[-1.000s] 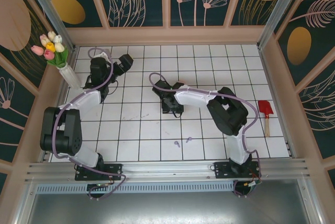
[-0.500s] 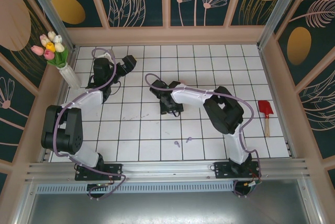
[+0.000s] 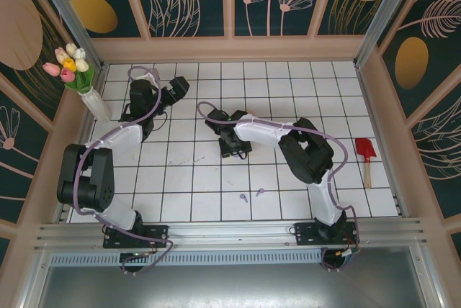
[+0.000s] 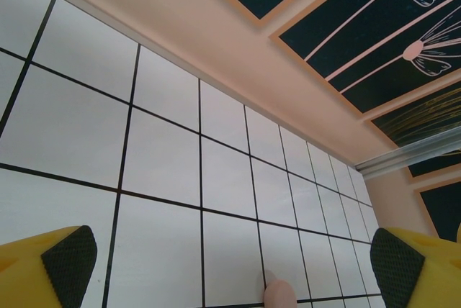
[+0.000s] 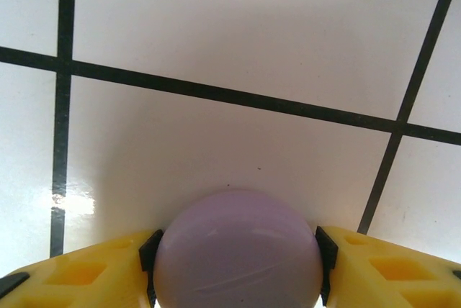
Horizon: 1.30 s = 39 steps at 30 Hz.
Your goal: Insert the wireless bluetooth earbuds into the charging case
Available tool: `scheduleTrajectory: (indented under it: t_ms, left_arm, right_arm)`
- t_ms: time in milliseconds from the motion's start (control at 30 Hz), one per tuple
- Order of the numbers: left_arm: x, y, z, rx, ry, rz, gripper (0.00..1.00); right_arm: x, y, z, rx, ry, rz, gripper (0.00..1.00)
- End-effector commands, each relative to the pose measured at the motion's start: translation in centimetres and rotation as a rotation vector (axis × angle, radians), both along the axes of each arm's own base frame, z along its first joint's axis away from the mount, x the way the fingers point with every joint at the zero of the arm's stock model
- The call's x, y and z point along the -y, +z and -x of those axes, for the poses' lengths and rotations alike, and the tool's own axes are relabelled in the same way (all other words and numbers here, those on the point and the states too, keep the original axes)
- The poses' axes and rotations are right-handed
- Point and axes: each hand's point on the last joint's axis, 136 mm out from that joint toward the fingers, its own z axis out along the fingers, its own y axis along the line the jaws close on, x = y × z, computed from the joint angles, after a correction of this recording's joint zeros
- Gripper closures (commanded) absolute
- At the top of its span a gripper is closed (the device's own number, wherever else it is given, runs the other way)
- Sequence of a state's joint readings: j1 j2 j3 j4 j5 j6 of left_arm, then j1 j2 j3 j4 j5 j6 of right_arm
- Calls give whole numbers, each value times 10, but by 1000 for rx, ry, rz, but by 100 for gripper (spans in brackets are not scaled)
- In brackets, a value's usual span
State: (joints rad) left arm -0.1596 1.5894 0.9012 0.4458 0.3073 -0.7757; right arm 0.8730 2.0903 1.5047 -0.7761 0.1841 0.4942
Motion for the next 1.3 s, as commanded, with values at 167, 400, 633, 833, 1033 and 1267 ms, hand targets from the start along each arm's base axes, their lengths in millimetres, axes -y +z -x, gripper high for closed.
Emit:
scheduleTrajectory:
  t_ms: [167, 400, 633, 833, 1033, 1267]
  left_arm:
    - [7, 11, -5, 39, -25, 13, 1]
    - [8, 12, -4, 39, -28, 12, 1]
    - [9, 13, -5, 42, -30, 13, 1]
    - [11, 12, -5, 41, -38, 11, 1]
    - [13, 9, -3, 38, -52, 10, 1]
    - [18, 4, 1, 37, -79, 11, 1]
  right_arm:
    - [16, -30, 15, -77, 68, 105, 39]
    - [16, -33, 16, -89, 107, 121, 39]
    - [19, -36, 19, -100, 129, 132, 38]
    - [13, -37, 23, -127, 144, 98, 52]
    - [3, -31, 25, -136, 77, 1, 64]
    - [-8, 0, 7, -70, -99, -180, 68]
